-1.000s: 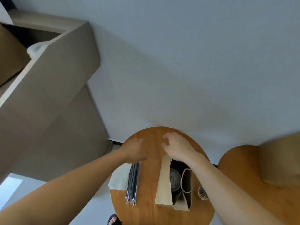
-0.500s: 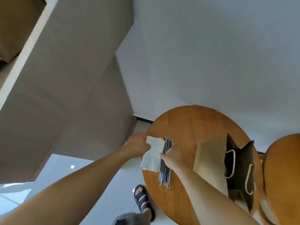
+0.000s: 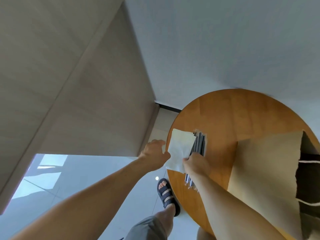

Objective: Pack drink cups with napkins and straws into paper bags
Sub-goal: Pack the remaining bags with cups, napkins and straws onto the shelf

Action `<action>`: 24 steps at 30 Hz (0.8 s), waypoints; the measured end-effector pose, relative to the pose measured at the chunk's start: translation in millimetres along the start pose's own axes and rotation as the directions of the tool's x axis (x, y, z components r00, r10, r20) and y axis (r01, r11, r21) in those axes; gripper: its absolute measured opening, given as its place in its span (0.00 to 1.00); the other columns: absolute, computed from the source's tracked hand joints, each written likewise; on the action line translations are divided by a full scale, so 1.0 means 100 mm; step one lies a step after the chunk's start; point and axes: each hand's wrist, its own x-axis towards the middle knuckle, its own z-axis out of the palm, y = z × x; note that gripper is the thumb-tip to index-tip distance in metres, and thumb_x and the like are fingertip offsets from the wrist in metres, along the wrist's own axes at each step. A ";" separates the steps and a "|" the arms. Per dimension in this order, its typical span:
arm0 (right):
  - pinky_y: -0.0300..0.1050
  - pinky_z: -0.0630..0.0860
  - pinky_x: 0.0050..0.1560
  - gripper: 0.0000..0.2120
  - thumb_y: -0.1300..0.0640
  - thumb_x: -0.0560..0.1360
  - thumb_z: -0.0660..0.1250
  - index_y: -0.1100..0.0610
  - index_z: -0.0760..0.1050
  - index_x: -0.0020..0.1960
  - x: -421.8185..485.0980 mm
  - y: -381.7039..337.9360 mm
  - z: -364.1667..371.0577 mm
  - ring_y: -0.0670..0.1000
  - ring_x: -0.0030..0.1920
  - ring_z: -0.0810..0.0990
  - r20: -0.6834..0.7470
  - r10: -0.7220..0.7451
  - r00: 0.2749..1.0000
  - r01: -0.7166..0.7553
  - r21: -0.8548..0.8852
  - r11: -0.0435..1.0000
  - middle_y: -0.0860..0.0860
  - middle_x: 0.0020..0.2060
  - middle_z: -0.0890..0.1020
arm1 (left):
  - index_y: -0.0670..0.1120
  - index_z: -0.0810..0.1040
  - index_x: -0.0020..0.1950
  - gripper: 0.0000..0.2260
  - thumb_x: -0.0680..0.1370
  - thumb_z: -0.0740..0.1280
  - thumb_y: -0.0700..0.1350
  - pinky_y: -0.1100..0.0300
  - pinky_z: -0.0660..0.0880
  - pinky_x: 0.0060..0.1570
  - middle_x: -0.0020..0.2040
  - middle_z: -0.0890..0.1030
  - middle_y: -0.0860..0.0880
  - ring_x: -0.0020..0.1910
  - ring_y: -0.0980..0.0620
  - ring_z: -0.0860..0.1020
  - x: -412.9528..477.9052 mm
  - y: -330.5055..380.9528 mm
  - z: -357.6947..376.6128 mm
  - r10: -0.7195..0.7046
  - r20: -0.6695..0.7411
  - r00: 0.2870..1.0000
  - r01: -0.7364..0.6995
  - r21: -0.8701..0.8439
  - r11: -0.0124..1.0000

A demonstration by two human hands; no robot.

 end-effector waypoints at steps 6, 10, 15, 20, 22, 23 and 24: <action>0.37 0.66 0.26 0.15 0.47 0.80 0.60 0.54 0.80 0.44 0.02 -0.01 0.02 0.49 0.36 0.83 0.003 -0.035 0.999 0.035 0.009 0.999 0.48 0.35 0.81 | 0.50 0.66 0.75 0.23 0.80 0.64 0.50 0.56 0.69 0.62 0.73 0.68 0.50 0.69 0.48 0.69 -0.03 -0.02 0.02 -0.021 0.009 1.000 0.021 -0.004 1.000; 0.35 0.65 0.24 0.13 0.48 0.77 0.64 0.53 0.77 0.38 -0.03 0.05 -0.03 0.45 0.29 0.79 -0.001 -0.024 1.000 0.024 0.113 0.993 0.46 0.30 0.79 | 0.49 0.67 0.75 0.23 0.80 0.64 0.49 0.55 0.69 0.65 0.74 0.69 0.50 0.70 0.48 0.69 -0.04 -0.04 0.06 -0.031 0.003 1.000 0.031 -0.009 0.999; 0.36 0.75 0.29 0.08 0.54 0.74 0.71 0.51 0.74 0.39 -0.17 0.17 -0.20 0.46 0.34 0.80 -0.035 -0.076 0.996 0.084 0.484 0.871 0.46 0.33 0.80 | 0.49 0.67 0.74 0.23 0.80 0.63 0.51 0.58 0.70 0.59 0.72 0.70 0.50 0.66 0.49 0.71 -0.08 0.02 0.10 -0.037 0.021 0.999 0.039 -0.106 0.994; 0.30 0.73 0.32 0.09 0.65 0.70 0.73 0.55 0.76 0.37 -0.39 0.22 -0.46 0.41 0.33 0.78 -0.097 -0.190 0.977 0.190 0.799 0.571 0.45 0.29 0.78 | 0.48 0.71 0.61 0.14 0.80 0.64 0.55 0.64 0.71 0.41 0.51 0.77 0.55 0.46 0.56 0.75 -0.08 0.21 0.09 -0.113 0.068 0.991 0.129 -0.361 0.923; 0.31 0.73 0.33 0.08 0.65 0.71 0.73 0.56 0.76 0.38 -0.46 0.24 -0.53 0.41 0.32 0.77 -0.086 -0.243 0.966 0.200 0.845 0.496 0.45 0.29 0.78 | 0.47 0.73 0.61 0.16 0.80 0.64 0.56 0.54 0.78 0.53 0.56 0.79 0.50 0.53 0.50 0.78 -0.06 0.25 0.09 -0.149 0.140 0.979 0.203 -0.560 0.803; 0.32 0.74 0.33 0.08 0.65 0.71 0.73 0.56 0.76 0.38 -0.49 0.26 -0.55 0.41 0.32 0.76 -0.081 -0.266 0.961 0.201 0.862 0.465 0.45 0.30 0.78 | 0.46 0.75 0.61 0.15 0.80 0.65 0.54 0.49 0.77 0.59 0.57 0.80 0.48 0.55 0.47 0.78 -0.06 0.27 0.08 -0.153 0.182 0.971 0.235 -0.651 0.722; 0.34 0.74 0.34 0.08 0.65 0.71 0.73 0.56 0.76 0.38 -0.51 0.29 -0.55 0.41 0.32 0.76 -0.079 -0.284 0.955 0.202 0.877 0.435 0.46 0.30 0.78 | 0.46 0.75 0.61 0.14 0.80 0.66 0.52 0.46 0.77 0.61 0.57 0.80 0.46 0.56 0.45 0.79 -0.08 0.29 0.08 -0.145 0.213 0.966 0.256 -0.727 0.637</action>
